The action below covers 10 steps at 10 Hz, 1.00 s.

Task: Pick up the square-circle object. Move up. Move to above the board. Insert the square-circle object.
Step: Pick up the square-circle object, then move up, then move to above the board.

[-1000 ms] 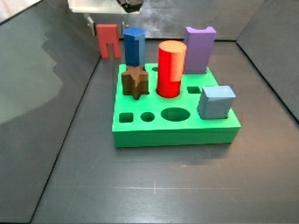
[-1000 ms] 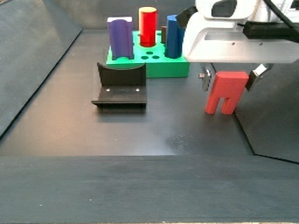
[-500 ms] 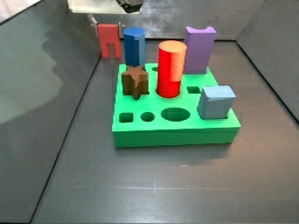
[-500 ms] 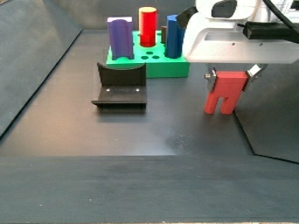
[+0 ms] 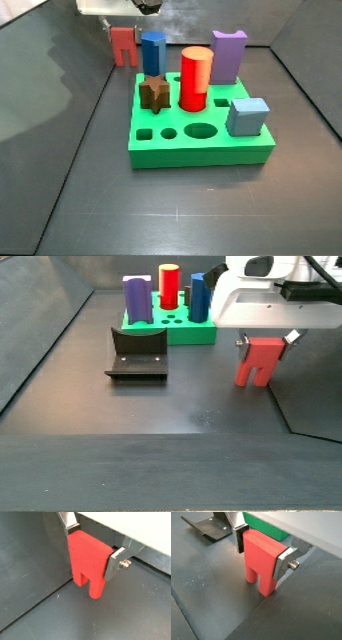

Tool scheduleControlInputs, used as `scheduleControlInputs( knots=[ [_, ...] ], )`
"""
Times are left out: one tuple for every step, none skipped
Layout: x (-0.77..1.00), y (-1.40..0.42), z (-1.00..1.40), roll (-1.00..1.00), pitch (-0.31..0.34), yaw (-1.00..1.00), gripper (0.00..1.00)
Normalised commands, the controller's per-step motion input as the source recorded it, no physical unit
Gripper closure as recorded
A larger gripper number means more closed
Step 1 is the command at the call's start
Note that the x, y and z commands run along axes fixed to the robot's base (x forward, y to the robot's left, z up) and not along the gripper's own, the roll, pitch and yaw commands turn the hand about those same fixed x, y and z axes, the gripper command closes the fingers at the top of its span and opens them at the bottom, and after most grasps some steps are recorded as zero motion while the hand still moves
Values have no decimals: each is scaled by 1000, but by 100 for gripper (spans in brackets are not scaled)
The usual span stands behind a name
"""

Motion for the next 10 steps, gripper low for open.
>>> scheduleControlInputs(
  knots=[
    [0, 0, 0, 0, 0, 0, 100],
    [0, 0, 0, 0, 0, 0, 100],
    [0, 0, 0, 0, 0, 0, 100],
    [0, 0, 833, 0, 0, 0, 100],
    [-8, 20, 831, 0, 1, 14, 100],
    [-42, 12, 728, -10, 36, 15, 100],
    [-26, 11, 571, -11, 44, 11, 100],
    [-17, 7, 430, -11, 48, 6, 100],
    [-15, 7, 327, -11, 50, 5, 100],
    [-165, 1, 1000, -246, -169, 394, 100]
  ],
)
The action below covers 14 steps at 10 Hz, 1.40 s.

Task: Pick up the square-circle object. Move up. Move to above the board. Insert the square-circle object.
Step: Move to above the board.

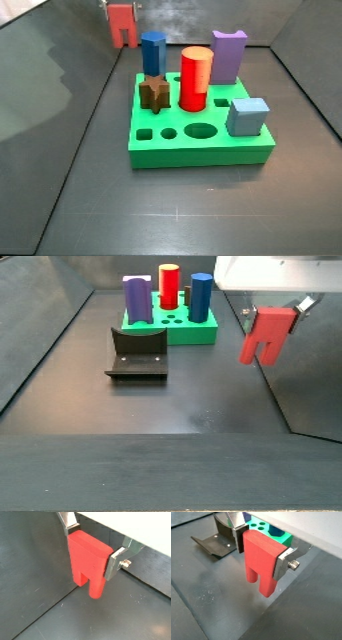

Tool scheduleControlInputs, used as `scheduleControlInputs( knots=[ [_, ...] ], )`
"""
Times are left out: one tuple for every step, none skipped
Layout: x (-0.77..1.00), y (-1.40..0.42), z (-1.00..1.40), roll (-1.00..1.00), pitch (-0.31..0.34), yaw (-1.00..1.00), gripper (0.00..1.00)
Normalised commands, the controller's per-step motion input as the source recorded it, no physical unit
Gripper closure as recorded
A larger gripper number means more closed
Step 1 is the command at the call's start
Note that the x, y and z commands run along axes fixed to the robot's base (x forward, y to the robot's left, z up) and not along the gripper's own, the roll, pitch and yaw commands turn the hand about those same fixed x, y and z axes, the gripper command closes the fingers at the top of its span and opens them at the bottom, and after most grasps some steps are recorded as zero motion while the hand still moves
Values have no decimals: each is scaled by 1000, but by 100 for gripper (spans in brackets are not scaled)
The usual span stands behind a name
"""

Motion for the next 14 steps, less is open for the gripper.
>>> scheduleControlInputs(
  knots=[
    [-172, -2, 1000, -247, -160, 363, 100],
    [-169, -5, 1000, -235, -147, 268, 100],
    [-156, -2, 1000, -191, -94, 150, 100],
    [-145, 0, 1000, -173, -48, 96, 100],
    [-140, 1, 1000, -161, -25, 68, 100],
    [-131, 2, 1000, -136, -6, 35, 100],
    [-125, 3, 1000, -123, 5, 23, 100],
    [-112, 5, 1000, -108, 20, 14, 100],
    [-104, 6, 1000, -101, 31, 8, 100],
    [-88, 11, 1000, -88, 51, 3, 100],
    [-77, 17, 1000, -73, 62, 0, 100],
    [-66, 21, 1000, -61, 65, -1, 100],
    [-56, 23, 1000, -52, 69, -3, 100],
    [-41, 26, 904, -44, 71, -2, 100]
  ],
)
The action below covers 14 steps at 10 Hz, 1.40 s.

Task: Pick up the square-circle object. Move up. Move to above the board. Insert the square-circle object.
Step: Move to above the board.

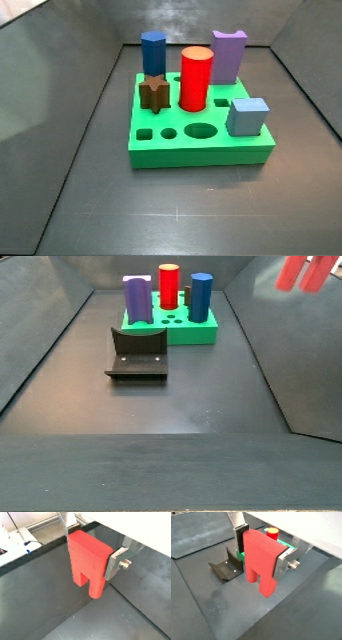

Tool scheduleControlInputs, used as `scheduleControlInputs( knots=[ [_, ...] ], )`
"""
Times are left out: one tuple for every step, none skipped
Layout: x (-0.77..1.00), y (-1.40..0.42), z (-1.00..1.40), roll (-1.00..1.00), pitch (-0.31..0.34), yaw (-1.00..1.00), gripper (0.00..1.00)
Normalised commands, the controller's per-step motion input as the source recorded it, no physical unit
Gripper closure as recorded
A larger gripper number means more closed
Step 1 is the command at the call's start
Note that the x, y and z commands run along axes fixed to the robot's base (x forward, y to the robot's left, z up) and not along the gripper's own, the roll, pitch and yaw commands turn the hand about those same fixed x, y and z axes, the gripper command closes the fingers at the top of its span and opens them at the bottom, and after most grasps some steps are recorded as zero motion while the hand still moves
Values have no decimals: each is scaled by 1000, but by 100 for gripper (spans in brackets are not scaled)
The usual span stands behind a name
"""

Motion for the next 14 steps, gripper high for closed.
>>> scheduleControlInputs(
  knots=[
    [-25, 27, 751, -38, 75, 1, 100],
    [-13, 22, 599, -34, 81, 0, 100],
    [-6, 21, 397, -27, 85, 4, 100],
    [-4, 20, 246, -22, 86, 7, 100],
    [500, -1000, -2, 303, 510, -498, 100],
    [503, -1000, -20, 308, 494, -485, 100],
    [520, -1000, -15, 225, 421, -266, 100],
    [528, -1000, -13, 88, 343, -158, 100],
    [533, -1000, -12, 24, 260, -83, 100],
    [535, -1000, -11, 18, 193, -39, 100],
    [537, -1000, -6, -4, 138, -13, 100],
    [543, -1000, -5, 3, 121, -3, 100],
    [555, -1000, -5, 3, 116, 3, 100],
    [568, -1000, -6, -8, 112, 6, 100]
  ],
)
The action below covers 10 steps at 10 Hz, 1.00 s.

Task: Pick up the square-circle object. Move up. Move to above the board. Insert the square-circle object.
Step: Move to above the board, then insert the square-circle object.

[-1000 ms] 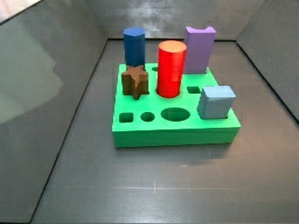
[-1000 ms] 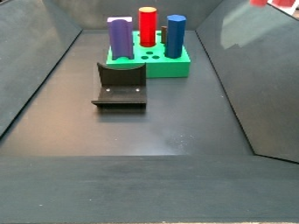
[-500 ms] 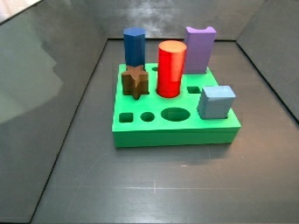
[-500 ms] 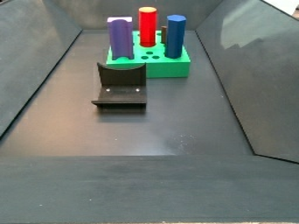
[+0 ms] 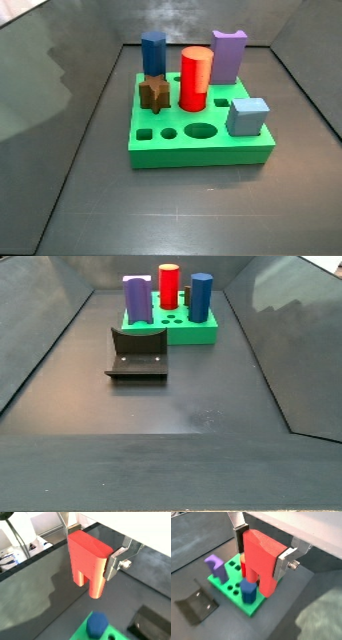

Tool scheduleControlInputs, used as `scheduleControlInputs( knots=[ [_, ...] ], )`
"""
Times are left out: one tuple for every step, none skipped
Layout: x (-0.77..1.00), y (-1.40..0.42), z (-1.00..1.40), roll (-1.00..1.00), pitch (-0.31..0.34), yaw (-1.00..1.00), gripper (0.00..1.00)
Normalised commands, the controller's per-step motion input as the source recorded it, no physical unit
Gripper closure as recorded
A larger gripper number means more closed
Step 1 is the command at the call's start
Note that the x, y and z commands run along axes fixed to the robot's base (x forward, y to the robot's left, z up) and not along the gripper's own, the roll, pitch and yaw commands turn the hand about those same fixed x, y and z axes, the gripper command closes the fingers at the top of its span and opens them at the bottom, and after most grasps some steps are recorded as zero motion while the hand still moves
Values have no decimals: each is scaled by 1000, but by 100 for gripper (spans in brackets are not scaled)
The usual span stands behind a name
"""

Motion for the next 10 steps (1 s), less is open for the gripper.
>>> scheduleControlInputs(
  knots=[
    [579, -1000, -3, 3, 101, 8, 100],
    [590, -1000, -1, 10, 95, 11, 100],
    [613, -1000, -4, 23, 96, 11, 100],
    [648, -1000, -5, 38, 95, 9, 100],
    [582, -834, -6, 67, 96, 10, 100],
    [427, -556, -6, 83, 100, 12, 100],
    [327, -403, 5, 78, 102, 5, 100],
    [147, -171, 23, 77, 93, 11, 100],
    [-69, -291, -1000, 21, 0, 477, 100],
    [-71, -294, -1000, 17, 0, 477, 100]
  ],
)
